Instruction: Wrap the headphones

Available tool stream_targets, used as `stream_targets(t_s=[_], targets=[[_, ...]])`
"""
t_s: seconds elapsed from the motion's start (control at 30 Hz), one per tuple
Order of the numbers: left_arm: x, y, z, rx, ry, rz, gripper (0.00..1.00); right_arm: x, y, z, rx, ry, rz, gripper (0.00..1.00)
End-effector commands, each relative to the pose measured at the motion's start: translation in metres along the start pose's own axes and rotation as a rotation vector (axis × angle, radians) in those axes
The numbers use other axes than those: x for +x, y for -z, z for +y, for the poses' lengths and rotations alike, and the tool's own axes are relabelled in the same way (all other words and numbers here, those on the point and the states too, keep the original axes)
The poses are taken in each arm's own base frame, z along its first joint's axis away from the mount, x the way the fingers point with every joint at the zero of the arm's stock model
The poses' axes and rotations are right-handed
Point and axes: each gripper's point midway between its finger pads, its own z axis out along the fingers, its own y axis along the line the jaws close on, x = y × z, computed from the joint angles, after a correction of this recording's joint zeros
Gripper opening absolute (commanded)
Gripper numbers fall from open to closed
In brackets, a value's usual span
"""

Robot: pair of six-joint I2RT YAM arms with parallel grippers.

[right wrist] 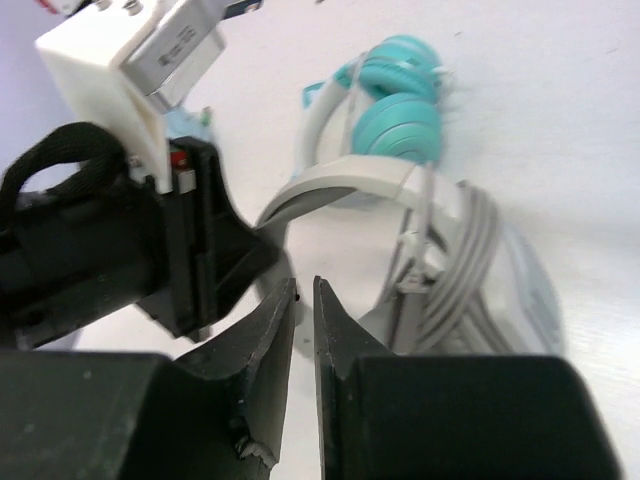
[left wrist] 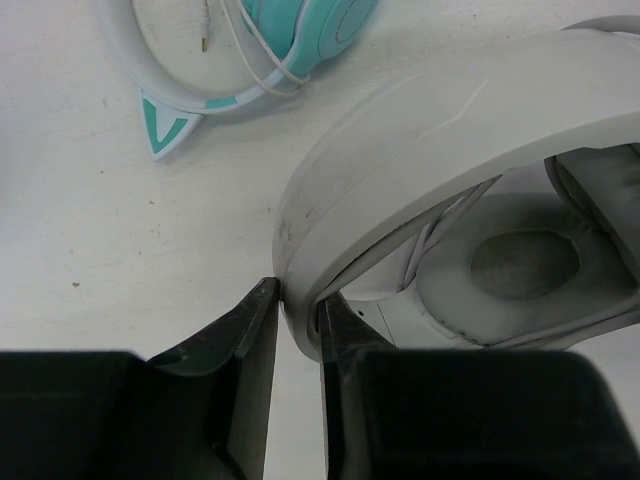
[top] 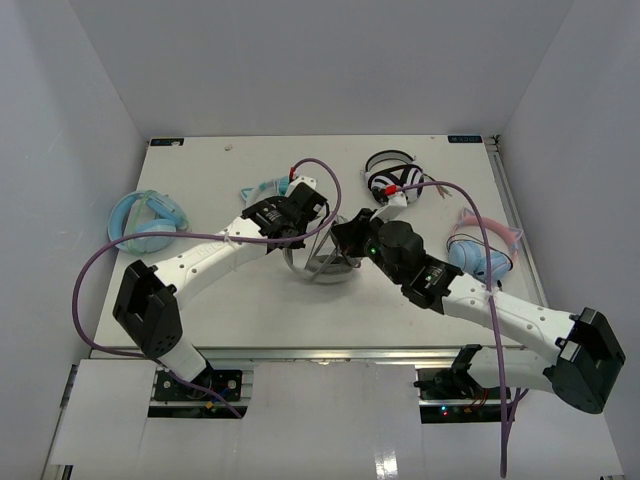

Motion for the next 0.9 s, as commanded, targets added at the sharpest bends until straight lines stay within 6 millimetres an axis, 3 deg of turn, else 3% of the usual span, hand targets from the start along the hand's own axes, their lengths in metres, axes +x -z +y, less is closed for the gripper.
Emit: stream_targets(t_s=[0.0, 0.33, 0.87], targets=[[-0.031, 0.02, -0.004, 0.06, 0.084, -0.124, 0.0, -0.018, 0.0, -0.028, 0.162, 0.138, -0.065, 0.2], [-0.03, 0.02, -0.002, 0.054, 0.085, -0.126, 0.0, -0.014, -0.023, -0.041, 0.284, 0.27, -0.007, 0.24], [-0.032, 0.025, 0.003, 0.05, 0.088, -0.148, 0.0, -0.005, -0.049, -0.04, 0.286, 0.309, 0.034, 0.22]])
